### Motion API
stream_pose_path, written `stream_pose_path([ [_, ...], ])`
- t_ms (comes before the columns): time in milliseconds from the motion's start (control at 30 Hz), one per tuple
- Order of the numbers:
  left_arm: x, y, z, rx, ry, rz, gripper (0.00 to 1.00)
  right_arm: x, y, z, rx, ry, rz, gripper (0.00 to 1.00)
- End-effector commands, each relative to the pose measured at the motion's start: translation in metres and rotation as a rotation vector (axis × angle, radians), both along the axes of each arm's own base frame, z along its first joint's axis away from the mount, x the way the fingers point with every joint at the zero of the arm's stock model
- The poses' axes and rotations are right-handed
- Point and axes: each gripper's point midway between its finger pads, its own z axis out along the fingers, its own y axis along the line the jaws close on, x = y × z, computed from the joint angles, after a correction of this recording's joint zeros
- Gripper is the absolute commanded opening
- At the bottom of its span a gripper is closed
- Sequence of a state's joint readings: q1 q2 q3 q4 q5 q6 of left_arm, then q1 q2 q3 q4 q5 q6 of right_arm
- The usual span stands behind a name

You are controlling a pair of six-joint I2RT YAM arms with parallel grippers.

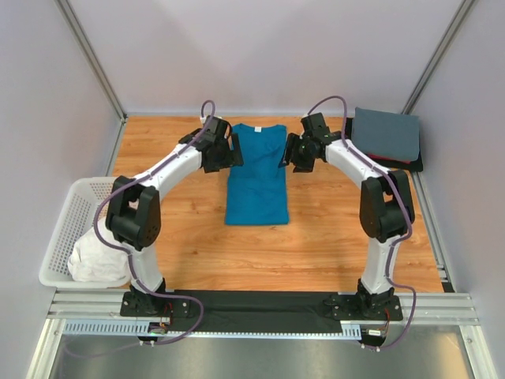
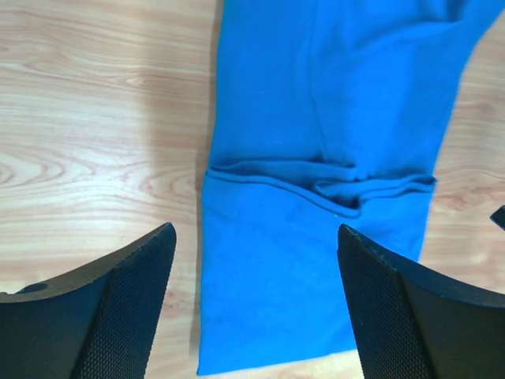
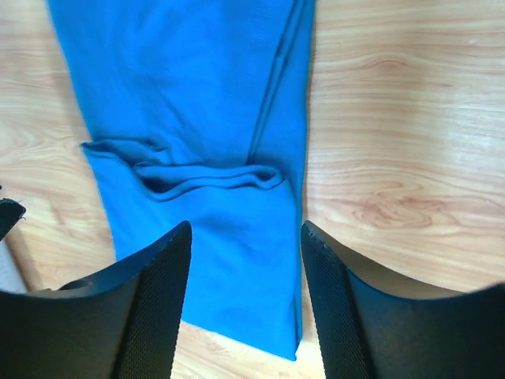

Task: Fold and stack the t-shirts
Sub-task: Fold the tshirt

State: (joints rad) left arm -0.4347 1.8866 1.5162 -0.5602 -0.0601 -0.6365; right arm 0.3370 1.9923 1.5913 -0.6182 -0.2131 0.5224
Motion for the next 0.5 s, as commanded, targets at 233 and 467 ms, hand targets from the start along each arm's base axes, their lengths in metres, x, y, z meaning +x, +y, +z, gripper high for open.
stream_pose_path([
  [233,-0.073,0.003,0.045,-0.209,-0.105,-0.064,0.92,-0.058,-0.006,0.036,0.090,-0.128,0.025,0.73],
  [467,-0.135,0.016,0.003,-0.226,-0.019,-0.054,0.88,-0.121,-0.015,-0.004,0.105,-0.043,0.024,0.73],
])
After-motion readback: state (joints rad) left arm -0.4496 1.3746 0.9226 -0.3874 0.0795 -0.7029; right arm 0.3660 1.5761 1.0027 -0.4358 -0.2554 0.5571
